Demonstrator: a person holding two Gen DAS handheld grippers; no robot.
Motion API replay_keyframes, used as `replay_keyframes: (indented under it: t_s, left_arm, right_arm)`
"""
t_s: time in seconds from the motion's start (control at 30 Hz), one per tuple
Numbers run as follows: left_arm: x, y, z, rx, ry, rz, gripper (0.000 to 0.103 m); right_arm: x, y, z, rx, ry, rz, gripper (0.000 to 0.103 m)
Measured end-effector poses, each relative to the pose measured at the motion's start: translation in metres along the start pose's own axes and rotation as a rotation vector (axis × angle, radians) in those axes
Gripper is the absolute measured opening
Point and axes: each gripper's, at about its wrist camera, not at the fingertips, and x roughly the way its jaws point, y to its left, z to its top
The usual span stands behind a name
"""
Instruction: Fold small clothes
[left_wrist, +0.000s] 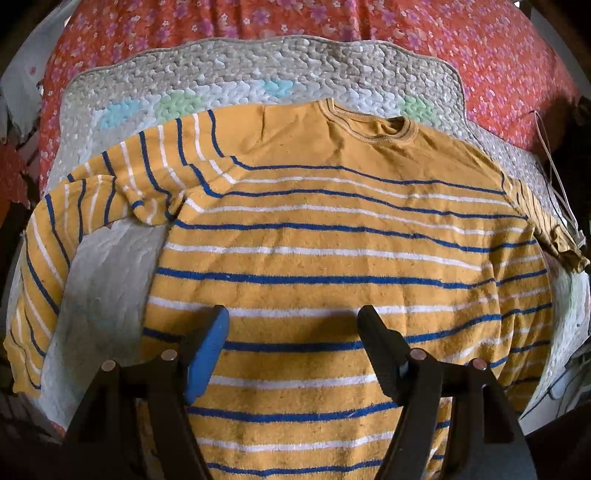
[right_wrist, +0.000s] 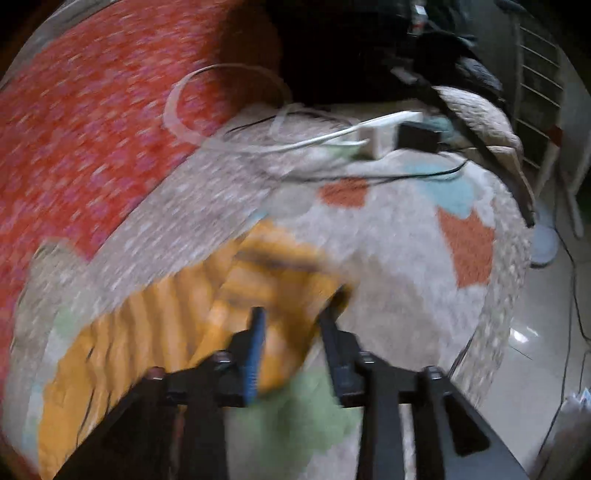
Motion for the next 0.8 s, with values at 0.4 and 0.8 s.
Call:
replay_keyframes:
  t_s: [0.4,0.8]
  left_arm:
    - [-0.024,-0.005,-0.028,0.028,-0.006,0.025,0.071]
    - [-0.020,-0.003,-0.038,0.010,0.020,0.027,0.071]
  right_arm:
    - [-0.038,0.062,-0.116,-0.277,0.170,0.208,0.041]
    - [-0.035,0.060,-0.116,-0.270,0.152,0.189,0.046]
